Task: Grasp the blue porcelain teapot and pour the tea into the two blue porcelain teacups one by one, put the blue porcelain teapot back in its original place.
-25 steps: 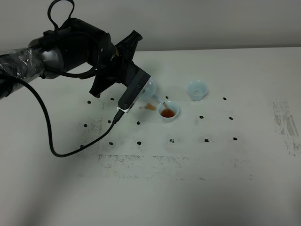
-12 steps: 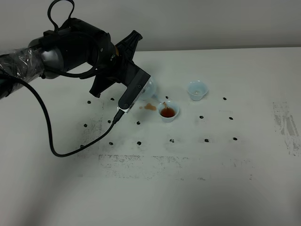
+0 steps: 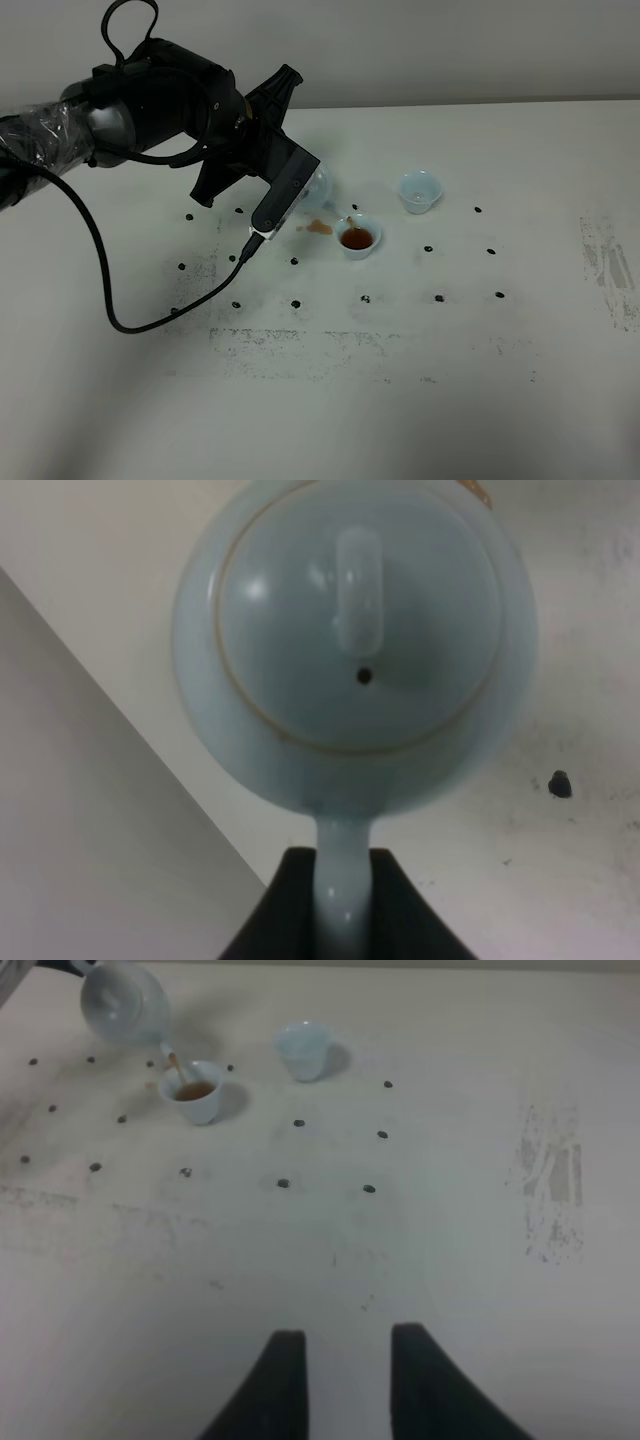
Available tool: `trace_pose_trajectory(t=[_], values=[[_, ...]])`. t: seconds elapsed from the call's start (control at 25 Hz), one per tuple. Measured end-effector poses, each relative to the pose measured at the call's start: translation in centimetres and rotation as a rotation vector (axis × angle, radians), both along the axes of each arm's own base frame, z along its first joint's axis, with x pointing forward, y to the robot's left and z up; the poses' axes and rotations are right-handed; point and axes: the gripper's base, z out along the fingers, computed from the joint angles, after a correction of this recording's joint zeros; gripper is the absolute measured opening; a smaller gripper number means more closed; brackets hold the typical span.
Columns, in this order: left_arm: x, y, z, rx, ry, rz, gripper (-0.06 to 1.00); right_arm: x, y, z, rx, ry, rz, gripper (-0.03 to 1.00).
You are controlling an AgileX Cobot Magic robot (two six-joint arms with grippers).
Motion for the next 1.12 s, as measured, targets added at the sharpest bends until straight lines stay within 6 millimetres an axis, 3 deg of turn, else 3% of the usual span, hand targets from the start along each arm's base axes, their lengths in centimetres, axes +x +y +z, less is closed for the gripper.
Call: trace_pose_trajectory(t=[0.76,1.12], values=[[-0.20,-0.01,-0.12,-0.037,0.039,0.058,0.09,0.00,0.00,0.00,0.000,0.000,0.000,0.24],[-0.60,-0.63,-0.20,-0.185,0.121,0.165,0.09,0.00,0.00,0.00,0.000,0.000,0.000,0.24]])
